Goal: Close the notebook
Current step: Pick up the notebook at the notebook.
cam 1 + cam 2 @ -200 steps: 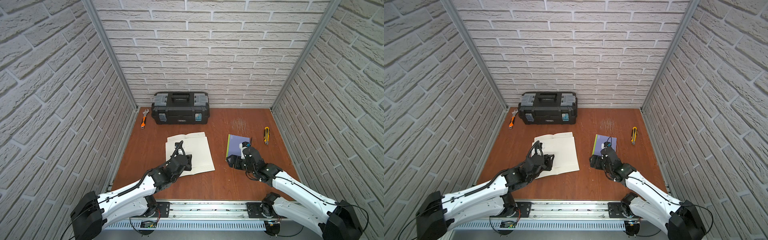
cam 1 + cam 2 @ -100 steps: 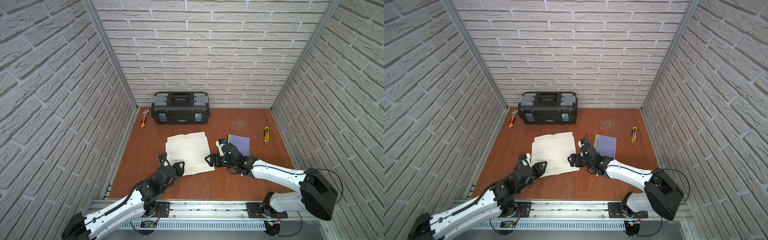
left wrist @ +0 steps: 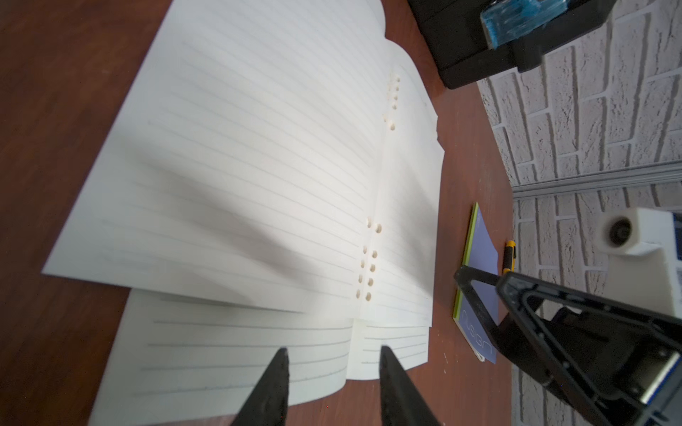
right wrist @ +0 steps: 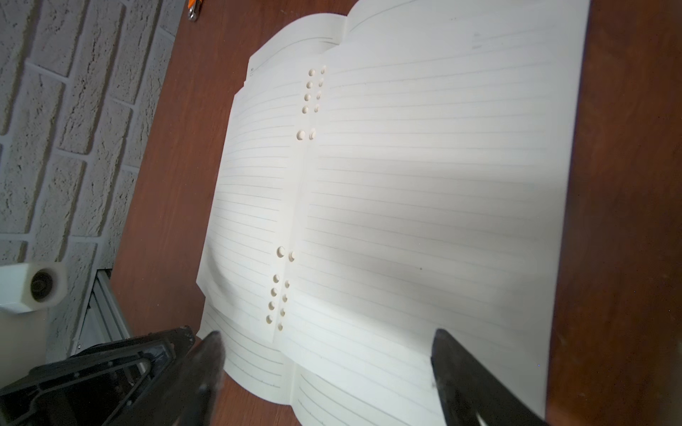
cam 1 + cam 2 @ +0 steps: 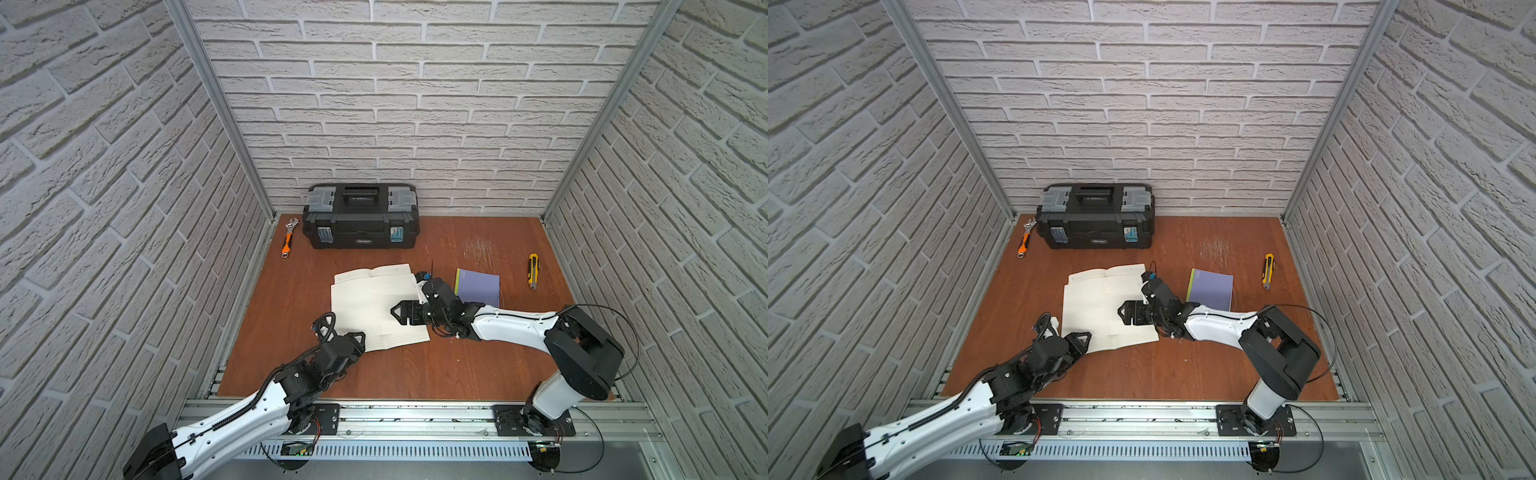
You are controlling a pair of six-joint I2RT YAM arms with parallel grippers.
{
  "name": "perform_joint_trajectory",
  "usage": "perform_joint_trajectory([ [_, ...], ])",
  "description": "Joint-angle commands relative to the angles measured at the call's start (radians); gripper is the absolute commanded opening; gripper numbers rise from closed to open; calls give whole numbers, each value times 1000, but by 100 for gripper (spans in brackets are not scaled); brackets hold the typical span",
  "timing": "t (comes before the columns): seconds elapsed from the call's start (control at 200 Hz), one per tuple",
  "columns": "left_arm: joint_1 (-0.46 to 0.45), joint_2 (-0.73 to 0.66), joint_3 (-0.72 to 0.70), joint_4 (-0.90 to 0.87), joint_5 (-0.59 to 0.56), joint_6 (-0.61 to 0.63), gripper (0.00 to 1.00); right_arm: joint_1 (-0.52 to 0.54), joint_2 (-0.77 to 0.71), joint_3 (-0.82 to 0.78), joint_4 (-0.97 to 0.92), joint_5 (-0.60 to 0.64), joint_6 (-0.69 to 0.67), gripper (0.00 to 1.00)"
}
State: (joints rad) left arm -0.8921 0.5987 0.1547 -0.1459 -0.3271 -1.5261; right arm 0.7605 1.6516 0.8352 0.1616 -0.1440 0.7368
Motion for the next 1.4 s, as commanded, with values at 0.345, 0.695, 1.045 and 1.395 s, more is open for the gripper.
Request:
perform_joint_trajectory([
  [0.345,-12,-42,0,-52,-39,-124,40,5,81,9,98,-34,13,88],
  [0.695,-13,67,-37,43,-10,-105,41,7,110,-4,122,-41,22,88],
  [1.045,-16,-1,-78,16,-30,-131,42,7,141,-11,139,-45,30,88],
  [1.395,-35,-53,-103,4,-129,-151,42,5,168,-6,156,-58,39,88],
])
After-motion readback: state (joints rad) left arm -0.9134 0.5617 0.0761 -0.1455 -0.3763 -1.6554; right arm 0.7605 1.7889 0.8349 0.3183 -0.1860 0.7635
